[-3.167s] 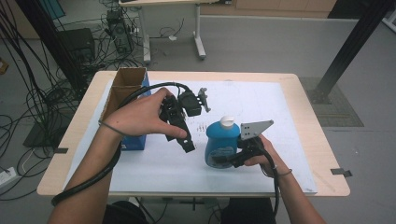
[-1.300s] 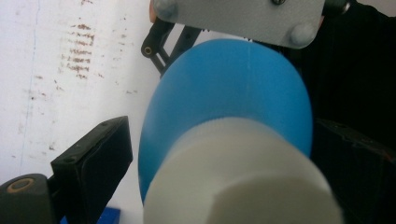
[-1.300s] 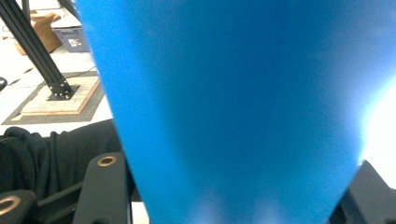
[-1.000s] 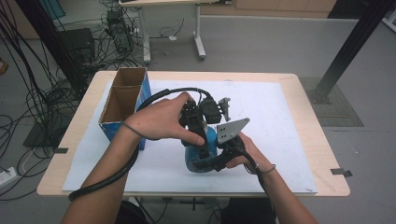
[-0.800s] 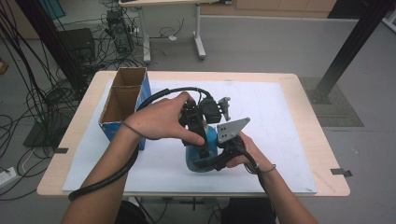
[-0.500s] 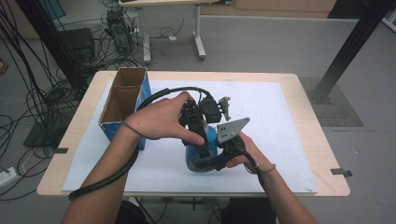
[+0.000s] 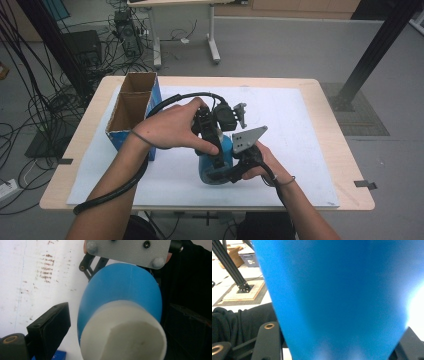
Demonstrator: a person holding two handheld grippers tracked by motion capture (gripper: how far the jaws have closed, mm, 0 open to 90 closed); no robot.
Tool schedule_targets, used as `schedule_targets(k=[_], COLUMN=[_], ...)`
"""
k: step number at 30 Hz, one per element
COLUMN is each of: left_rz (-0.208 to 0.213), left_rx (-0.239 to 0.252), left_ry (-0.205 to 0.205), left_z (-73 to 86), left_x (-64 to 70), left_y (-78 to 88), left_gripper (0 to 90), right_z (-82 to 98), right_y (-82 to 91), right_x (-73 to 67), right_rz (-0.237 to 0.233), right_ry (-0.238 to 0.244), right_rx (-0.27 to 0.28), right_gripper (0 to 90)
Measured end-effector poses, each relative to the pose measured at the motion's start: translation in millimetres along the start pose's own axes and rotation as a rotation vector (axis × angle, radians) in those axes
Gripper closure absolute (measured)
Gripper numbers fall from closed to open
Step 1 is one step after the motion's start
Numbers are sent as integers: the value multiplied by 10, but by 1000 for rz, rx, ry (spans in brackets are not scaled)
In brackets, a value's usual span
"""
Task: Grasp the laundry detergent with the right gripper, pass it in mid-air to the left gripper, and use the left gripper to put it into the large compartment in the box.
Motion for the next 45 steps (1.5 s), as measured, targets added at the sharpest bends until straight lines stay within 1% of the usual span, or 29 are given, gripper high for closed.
schedule_targets(k=[6, 9, 10, 14, 18, 26, 28, 32, 37, 38, 42, 44, 45], left_rz=[-3, -2, -2, -2, 0, -2, -5, -2, -3, -3, -1, -2, -1], left_rx=[2, 2, 0, 7, 0, 3, 7, 2, 3, 7, 4, 0, -1], left_ry=[7, 7, -2, 1, -2, -4, 3, -3, -2, 4, 0, 2, 0], left_z=[4, 5, 6, 3, 11, 15, 16, 22, 27, 25, 32, 35, 35], left_x=[-5, -3, -3, 4, -1, -3, -4, -5, -8, -6, -9, -10, -9], left_y=[0, -1, 2, 11, 12, 10, 7, 11, 10, 8, 10, 9, 9], left_gripper=[71, 71, 71, 71, 71, 71, 71, 71, 71, 71, 71, 71, 71], right_z=[-2, 0, 0, 0, 1, 4, 6, 6, 3, 3, 8, 11, 10], right_y=[4, 1, -1, -3, -5, -9, -14, -19, -29, -30, -34, -37, -38], right_x=[-2, -1, 1, 1, 7, 6, 12, 7, 1, 1, 0, 7, 0], right_rz=[-2, -2, -1, -1, 0, -3, 0, -3, -6, -5, -7, -2, -8], right_ry=[-7, -7, -5, -7, -9, -10, -7, -10, -12, -13, -14, -5, -13], right_rx=[2, 1, 1, -1, 0, -3, -6, -6, -4, -5, -7, -11, -10], right_gripper=[409, 409, 409, 409, 409, 409, 409, 409, 409, 409, 409, 409, 409])
Point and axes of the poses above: each handheld gripper's, and its own axes: y roughly backward along the jaws, z roughly out of its underside, x roughly to its right, the point moved 7 cm from there along -y, roughly forward along the jaws, and after that the axes turned 8 degrees about -y, right-handed, at the moved point
